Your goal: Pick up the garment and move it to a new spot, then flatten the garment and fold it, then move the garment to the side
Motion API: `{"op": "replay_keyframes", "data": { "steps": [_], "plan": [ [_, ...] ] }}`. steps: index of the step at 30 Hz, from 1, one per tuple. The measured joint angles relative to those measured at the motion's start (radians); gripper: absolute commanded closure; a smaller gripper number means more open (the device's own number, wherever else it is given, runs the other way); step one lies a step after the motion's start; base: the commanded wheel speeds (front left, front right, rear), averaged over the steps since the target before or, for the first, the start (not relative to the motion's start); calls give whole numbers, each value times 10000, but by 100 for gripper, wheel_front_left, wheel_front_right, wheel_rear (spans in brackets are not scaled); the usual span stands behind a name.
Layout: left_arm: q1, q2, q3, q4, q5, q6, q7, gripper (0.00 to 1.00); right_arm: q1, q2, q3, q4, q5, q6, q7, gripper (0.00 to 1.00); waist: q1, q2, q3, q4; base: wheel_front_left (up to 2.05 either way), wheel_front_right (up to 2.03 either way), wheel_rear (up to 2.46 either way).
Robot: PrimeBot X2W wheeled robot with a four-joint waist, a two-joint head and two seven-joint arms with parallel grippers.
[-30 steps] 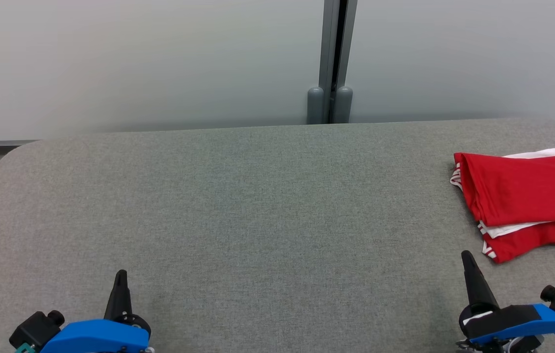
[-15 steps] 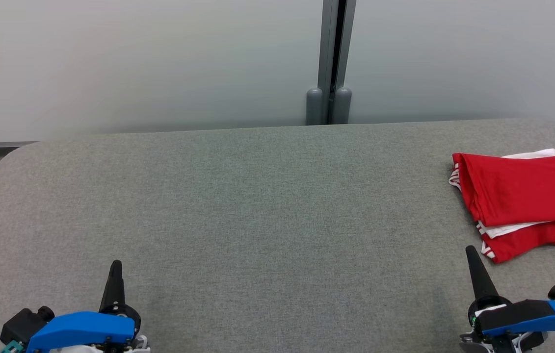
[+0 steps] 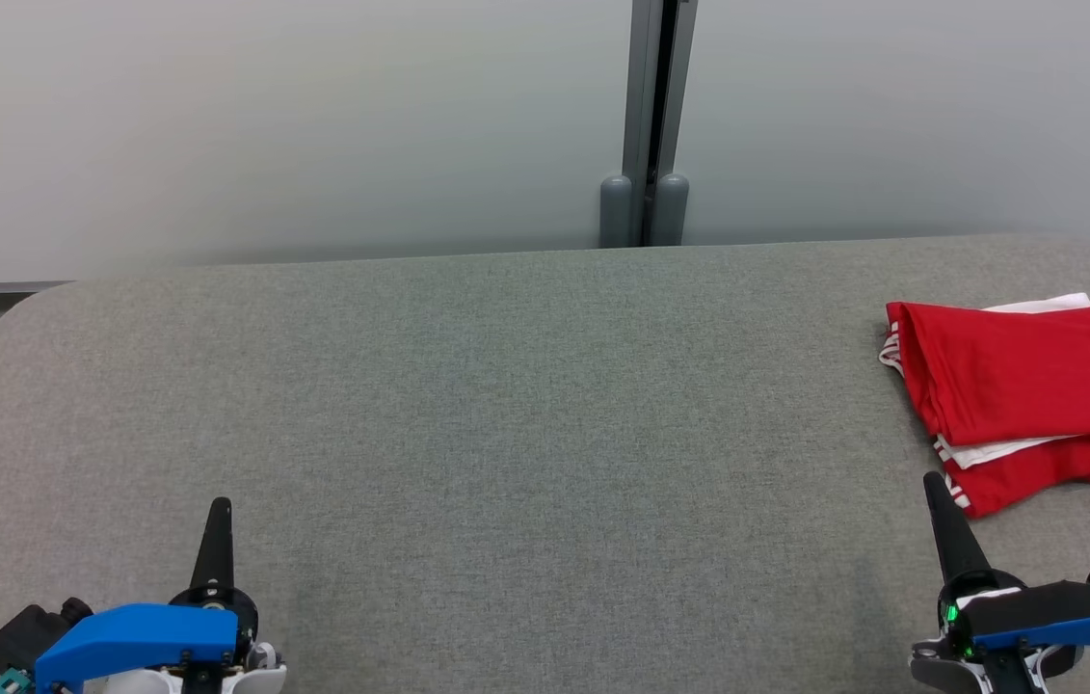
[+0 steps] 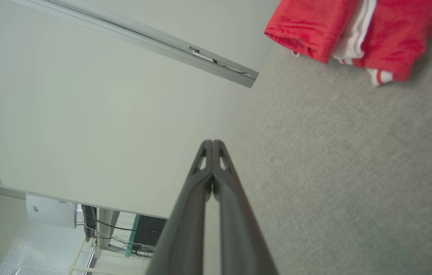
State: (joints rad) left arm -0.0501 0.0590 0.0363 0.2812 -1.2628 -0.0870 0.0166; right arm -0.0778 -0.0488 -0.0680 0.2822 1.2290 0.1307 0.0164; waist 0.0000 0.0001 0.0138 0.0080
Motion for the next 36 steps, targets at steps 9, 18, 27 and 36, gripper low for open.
{"op": "replay_keyframes", "data": {
  "steps": [9, 18, 27, 36],
  "plan": [
    [-140, -15, 169, -79, -734, -82, 209, 100, -28, 0, -84, -75, 794, 0, 194, 100, 0, 0, -20, -15, 0, 0, 0],
    [-231, -29, 337, -148, -1478, -180, 431, 100, -114, -2, -192, -142, 1624, -2, 428, 100, 0, -1, -41, -30, 0, 0, 0],
    [-343, -40, 481, -215, -2104, -247, 608, 100, -160, -2, -282, -207, 2320, 0, 600, 100, 0, 0, -61, -45, 0, 0, 0],
    [-399, -61, 593, -263, -2698, -311, 757, 100, -206, -2, -357, -282, 2963, -2, 763, 100, 0, 0, -80, -60, 0, 0, 0]
  ]
}}
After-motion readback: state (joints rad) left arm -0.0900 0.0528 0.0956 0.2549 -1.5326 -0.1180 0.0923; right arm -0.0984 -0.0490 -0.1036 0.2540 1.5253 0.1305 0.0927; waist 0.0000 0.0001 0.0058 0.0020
